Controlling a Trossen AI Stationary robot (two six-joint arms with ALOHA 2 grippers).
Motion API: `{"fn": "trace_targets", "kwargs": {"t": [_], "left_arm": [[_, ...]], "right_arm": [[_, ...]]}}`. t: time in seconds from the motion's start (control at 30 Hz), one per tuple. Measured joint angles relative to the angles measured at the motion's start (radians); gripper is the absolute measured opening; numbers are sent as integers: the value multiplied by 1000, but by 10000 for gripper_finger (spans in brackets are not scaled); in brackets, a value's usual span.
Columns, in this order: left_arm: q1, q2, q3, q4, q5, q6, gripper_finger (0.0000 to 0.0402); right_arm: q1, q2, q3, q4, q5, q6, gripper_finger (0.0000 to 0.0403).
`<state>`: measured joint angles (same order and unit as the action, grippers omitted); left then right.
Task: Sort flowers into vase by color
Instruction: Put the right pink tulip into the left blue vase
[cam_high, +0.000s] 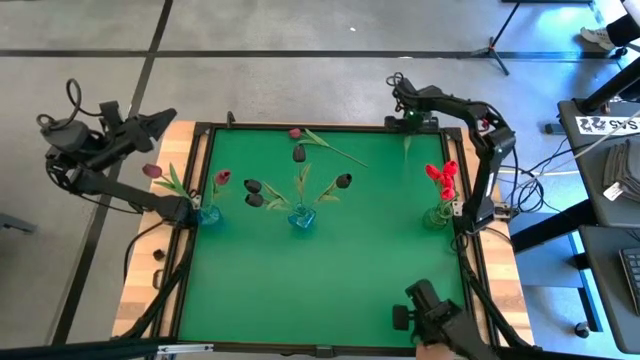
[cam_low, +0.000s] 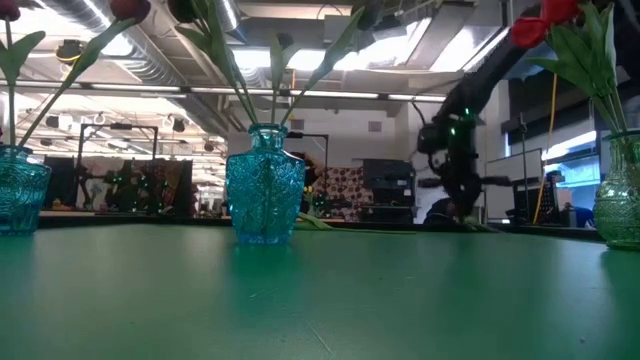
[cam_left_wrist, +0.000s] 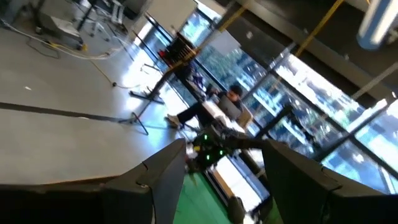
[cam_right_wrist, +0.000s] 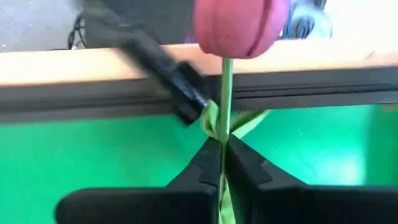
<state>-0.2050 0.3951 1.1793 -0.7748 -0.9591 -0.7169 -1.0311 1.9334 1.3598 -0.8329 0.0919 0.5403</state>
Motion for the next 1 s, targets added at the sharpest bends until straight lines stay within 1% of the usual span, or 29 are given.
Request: {"fn": "trace_targets", "kwargs": {"t": [0.1, 0.2, 0.33, 0.4, 0.47, 0.57, 0.67, 0.73, 0.83, 0.9, 1.0], "left_arm": [[0, 19, 0, 1, 31, 18, 208], [0, 43, 0, 1, 22, 49, 208], [0, 71, 0, 11, -14, 154, 208], [0, 77, 0, 48, -4, 191, 208], [0, 77, 0, 100, 73, 253, 208], [0, 77, 0, 221, 205, 378, 208], [0, 88, 0, 372, 372, 471, 208], [0, 110, 0, 457, 479, 516, 208], [0, 159, 0, 556, 600, 535, 208], [0, 200, 0, 622, 677, 536, 208], [0, 254, 0, 714, 754, 516, 208]], "right_arm": [[66, -81, 0, -5, 68, -7, 24], [149, -190, 0, 25, 128, -10, 10], [266, -370, 0, 161, 147, 4, 12], [333, -462, 0, 251, 161, -3, 14], [400, -548, 0, 336, 187, -44, 10], [512, -655, 0, 482, 197, -161, 5], [625, -726, 1, 624, 197, -229, 9], [689, -754, 1, 705, 196, -232, 8], [762, -777, 1, 815, 196, -232, 4], [800, -785, 1, 869, 179, -222, 5], [840, -792, 1, 923, 86, -179, 7]]}}
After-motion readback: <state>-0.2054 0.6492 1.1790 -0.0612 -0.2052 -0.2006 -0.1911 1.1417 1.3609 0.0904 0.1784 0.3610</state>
